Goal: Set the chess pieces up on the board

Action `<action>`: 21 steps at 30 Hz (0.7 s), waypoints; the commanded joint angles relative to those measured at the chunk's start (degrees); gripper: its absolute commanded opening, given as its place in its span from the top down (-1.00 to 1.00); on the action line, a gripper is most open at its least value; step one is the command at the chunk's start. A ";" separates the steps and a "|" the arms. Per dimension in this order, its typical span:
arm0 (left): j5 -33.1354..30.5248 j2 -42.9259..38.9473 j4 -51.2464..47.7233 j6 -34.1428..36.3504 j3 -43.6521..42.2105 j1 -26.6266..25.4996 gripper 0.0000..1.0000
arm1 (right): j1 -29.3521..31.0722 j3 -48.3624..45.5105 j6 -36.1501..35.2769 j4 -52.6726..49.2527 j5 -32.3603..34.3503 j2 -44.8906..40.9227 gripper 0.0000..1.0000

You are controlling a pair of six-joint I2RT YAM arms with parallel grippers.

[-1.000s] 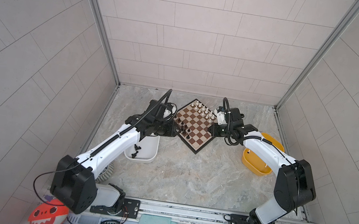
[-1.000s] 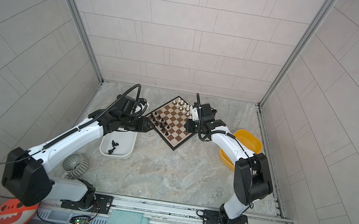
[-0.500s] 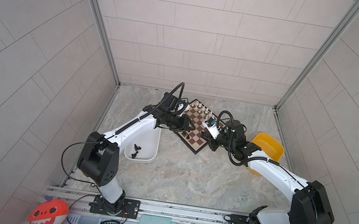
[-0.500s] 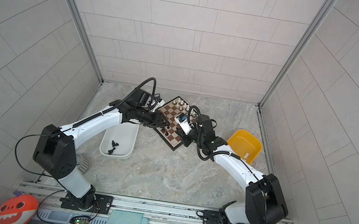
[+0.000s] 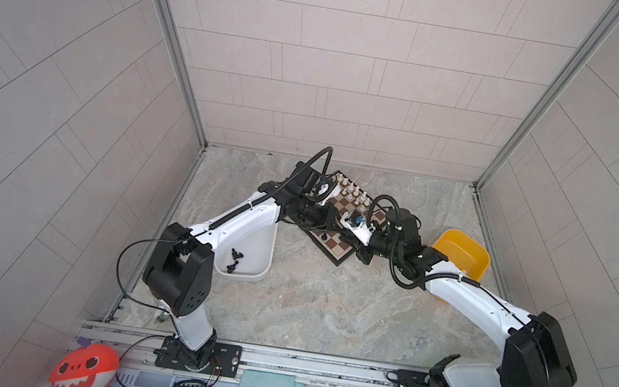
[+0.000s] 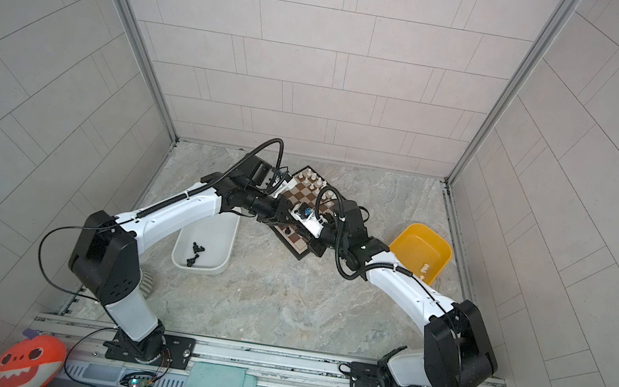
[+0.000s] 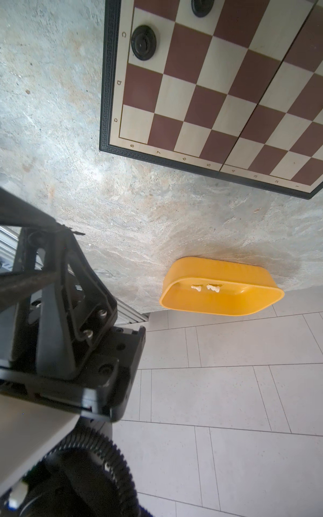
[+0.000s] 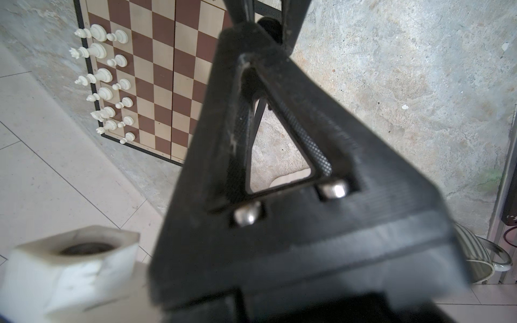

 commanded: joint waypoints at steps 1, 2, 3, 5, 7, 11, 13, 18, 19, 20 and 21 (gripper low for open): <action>0.52 -0.18 -1.46 0.59 0.95 -0.21 0.41 | -0.06 -0.53 -0.16 1.83 -1.18 -1.48 1.00; 0.74 -0.29 -1.45 0.63 0.77 -0.21 0.41 | -0.16 -0.64 0.24 2.25 -1.34 -1.55 1.00; 0.81 -0.38 -1.43 0.56 0.63 -0.21 0.42 | -0.24 -0.60 0.47 2.41 -1.46 -1.54 1.00; 0.92 -0.47 -1.46 0.45 0.58 -0.21 0.44 | -0.34 -0.63 0.85 2.77 -1.42 -1.48 1.00; 1.13 -0.60 -1.46 -0.01 0.37 -0.21 0.46 | -0.51 -0.59 1.43 3.07 -1.26 -1.31 1.00; 1.04 -0.68 -1.37 -0.13 -0.03 -0.30 0.48 | -0.65 -0.71 1.55 3.47 -1.66 -1.53 1.00; 0.96 -0.49 -1.37 -0.49 -0.03 -0.31 0.54 | -0.63 -0.77 1.91 3.57 -1.51 -1.73 1.00; 1.75 0.22 -1.28 -1.18 0.27 -0.30 0.65 | -0.65 -0.61 1.82 3.23 -1.95 -2.03 1.00; 1.98 0.39 -1.32 -1.35 0.32 -0.30 0.69 | -0.66 -0.67 1.82 3.16 -1.95 -2.10 1.00; 2.19 0.50 -1.37 -1.55 0.32 -0.30 0.71 | -0.71 -0.73 2.03 3.46 -1.95 -2.18 1.00; 2.20 0.45 -1.45 -1.71 0.27 -0.30 0.72 | -0.75 -0.69 2.31 3.62 -1.95 -2.23 1.00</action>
